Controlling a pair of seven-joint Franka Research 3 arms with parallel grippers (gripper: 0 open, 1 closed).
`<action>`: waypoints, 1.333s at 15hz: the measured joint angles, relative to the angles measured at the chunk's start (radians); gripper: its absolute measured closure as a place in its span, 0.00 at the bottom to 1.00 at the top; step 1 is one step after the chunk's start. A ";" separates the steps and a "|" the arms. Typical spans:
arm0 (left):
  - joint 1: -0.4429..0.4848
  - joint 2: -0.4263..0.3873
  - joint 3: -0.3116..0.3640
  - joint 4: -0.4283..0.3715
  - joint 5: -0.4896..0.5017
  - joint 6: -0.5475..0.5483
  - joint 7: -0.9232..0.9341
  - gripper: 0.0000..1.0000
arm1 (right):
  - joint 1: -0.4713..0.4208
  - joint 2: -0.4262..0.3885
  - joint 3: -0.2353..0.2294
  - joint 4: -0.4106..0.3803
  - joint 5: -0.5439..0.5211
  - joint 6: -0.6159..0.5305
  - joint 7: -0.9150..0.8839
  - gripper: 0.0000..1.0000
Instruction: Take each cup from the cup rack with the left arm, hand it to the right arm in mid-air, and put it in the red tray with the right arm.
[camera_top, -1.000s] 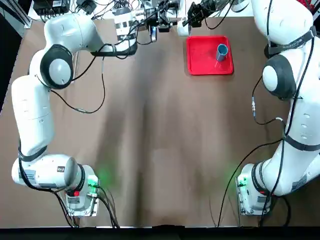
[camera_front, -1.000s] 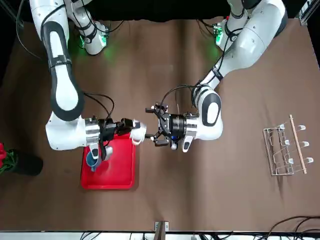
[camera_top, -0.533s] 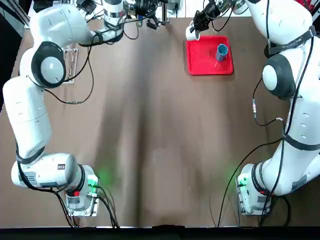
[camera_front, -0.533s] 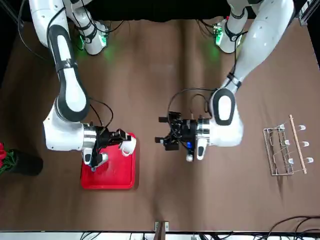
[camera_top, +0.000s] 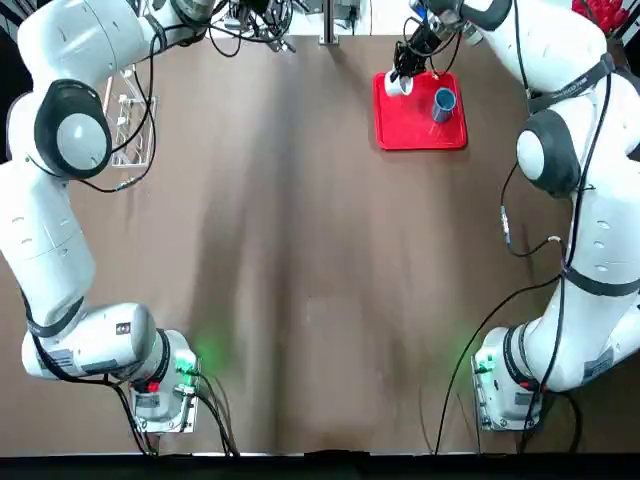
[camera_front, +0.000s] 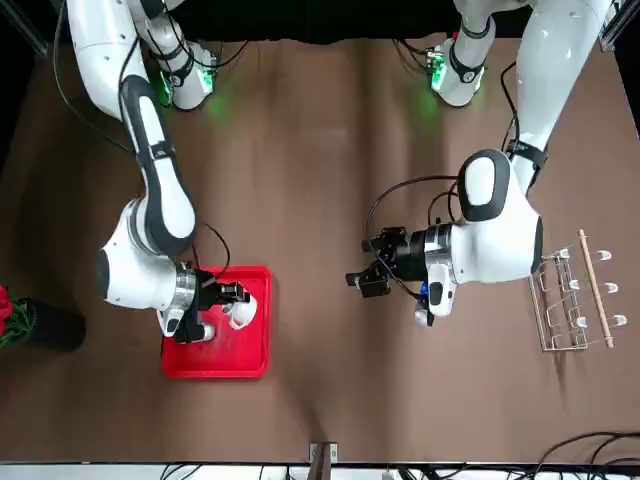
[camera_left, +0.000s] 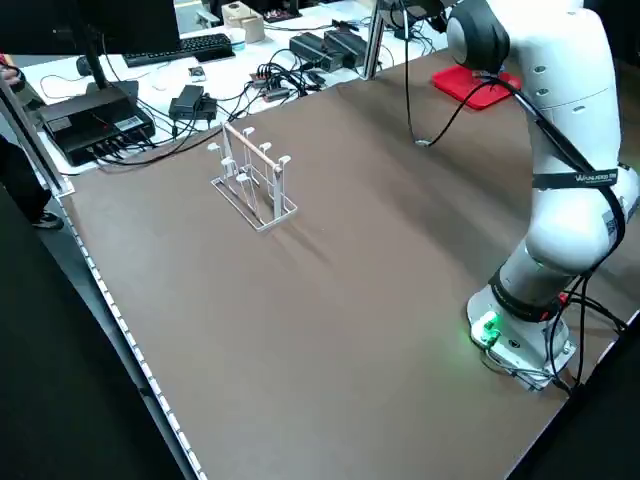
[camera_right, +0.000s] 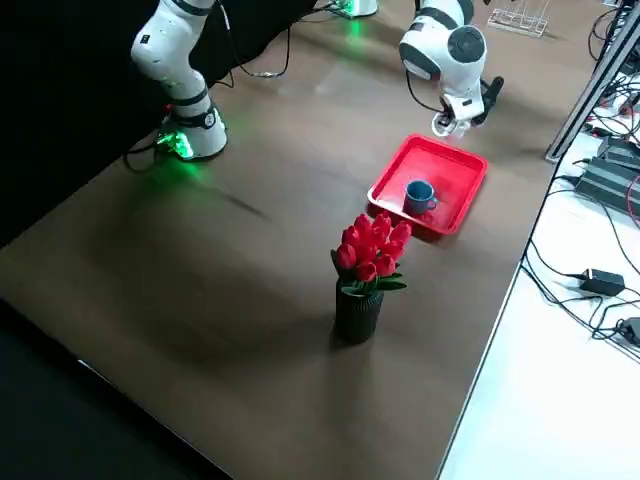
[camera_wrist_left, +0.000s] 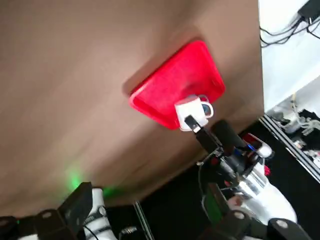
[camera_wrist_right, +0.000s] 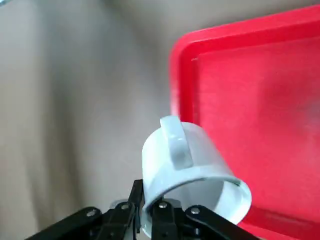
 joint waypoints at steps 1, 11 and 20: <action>0.000 -0.002 0.001 0.000 0.046 -0.003 -0.001 0.00 | 0.004 0.007 0.001 0.000 -0.039 0.021 0.059 0.89; 0.050 -0.102 -0.001 0.001 0.571 -0.196 0.089 0.00 | 0.057 0.109 0.004 0.001 -0.306 0.147 0.346 0.89; 0.207 -0.162 0.005 -0.002 0.693 -0.457 0.512 0.00 | 0.064 0.141 0.003 0.009 -0.350 0.156 0.367 0.75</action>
